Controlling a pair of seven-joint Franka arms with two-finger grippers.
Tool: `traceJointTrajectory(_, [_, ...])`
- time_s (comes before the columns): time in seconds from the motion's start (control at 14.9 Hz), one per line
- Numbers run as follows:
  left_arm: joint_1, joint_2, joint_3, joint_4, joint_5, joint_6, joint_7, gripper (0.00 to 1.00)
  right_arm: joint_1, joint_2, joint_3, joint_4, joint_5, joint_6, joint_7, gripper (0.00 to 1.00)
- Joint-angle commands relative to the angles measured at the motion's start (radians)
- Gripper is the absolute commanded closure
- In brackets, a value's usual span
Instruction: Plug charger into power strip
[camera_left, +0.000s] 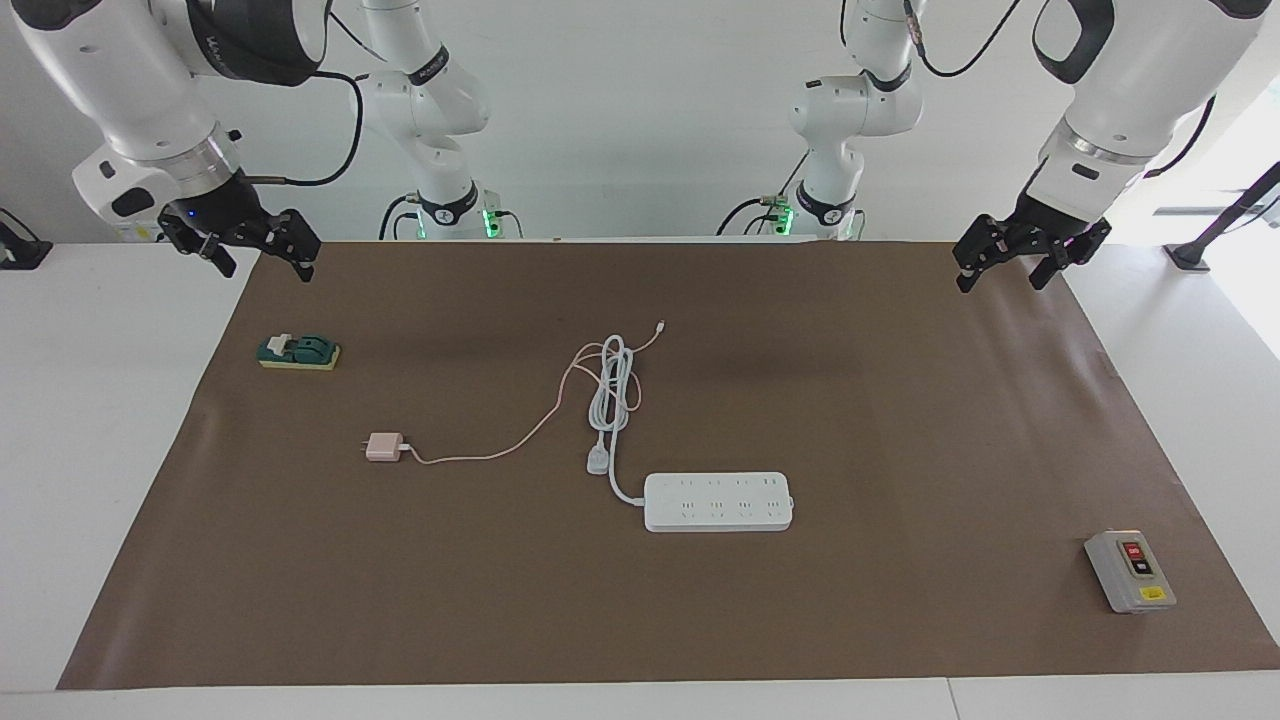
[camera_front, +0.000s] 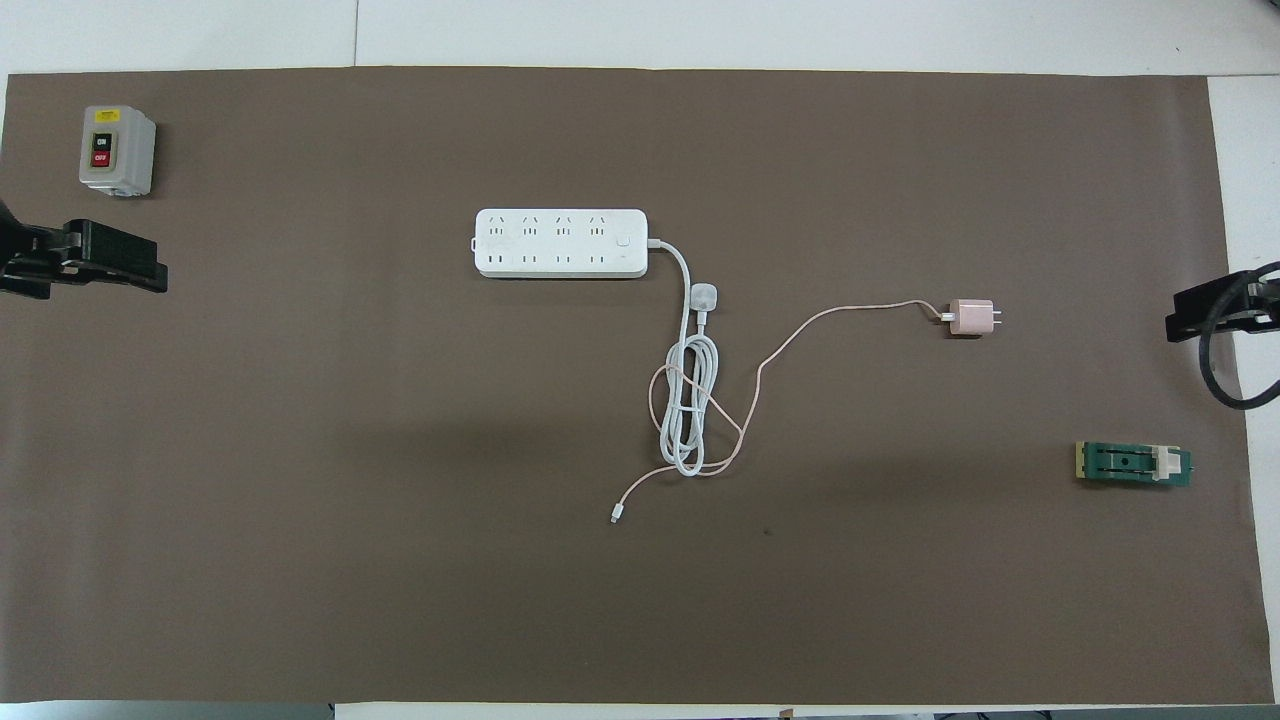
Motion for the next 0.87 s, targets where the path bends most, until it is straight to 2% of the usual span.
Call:
traceJointTrajectory(0.0, [-0.017, 0.04, 0.005, 0.042, 0.013, -0.027, -0.003, 0.0, -0.034, 0.007, 0.007, -0.055, 0.064, 0.036, 0.184, 0.0])
traceJointTrajectory(0.07, [-0.015, 0.026, 0.005, 0.043, 0.013, -0.03, 0.0, 0.0, -0.037, 0.036, 0.007, -0.055, 0.082, 0.042, 0.255, 0.0])
traceJointTrajectory(0.34, [-0.034, 0.055, 0.002, 0.057, 0.014, -0.05, 0.008, 0.0, -0.071, 0.142, 0.007, -0.07, 0.234, 0.132, 0.534, 0.0])
traceJointTrajectory(0.4, [-0.057, 0.099, 0.003, 0.056, 0.014, -0.062, 0.006, 0.0, -0.071, 0.174, 0.007, -0.07, 0.277, 0.157, 0.606, 0.0])
traceJointTrajectory(0.54, [-0.077, 0.117, 0.003, 0.059, 0.014, -0.076, -0.005, 0.0, -0.074, 0.222, 0.006, -0.07, 0.364, 0.197, 0.752, 0.0])
traceJointTrajectory(0.67, [-0.078, 0.12, 0.0, 0.06, 0.004, -0.076, -0.005, 0.0, -0.093, 0.24, 0.006, -0.099, 0.461, 0.244, 0.841, 0.0])
traceJointTrajectory(0.8, [-0.077, 0.131, 0.0, 0.06, -0.045, -0.074, -0.005, 0.0, -0.136, 0.307, 0.006, -0.095, 0.534, 0.255, 0.857, 0.0])
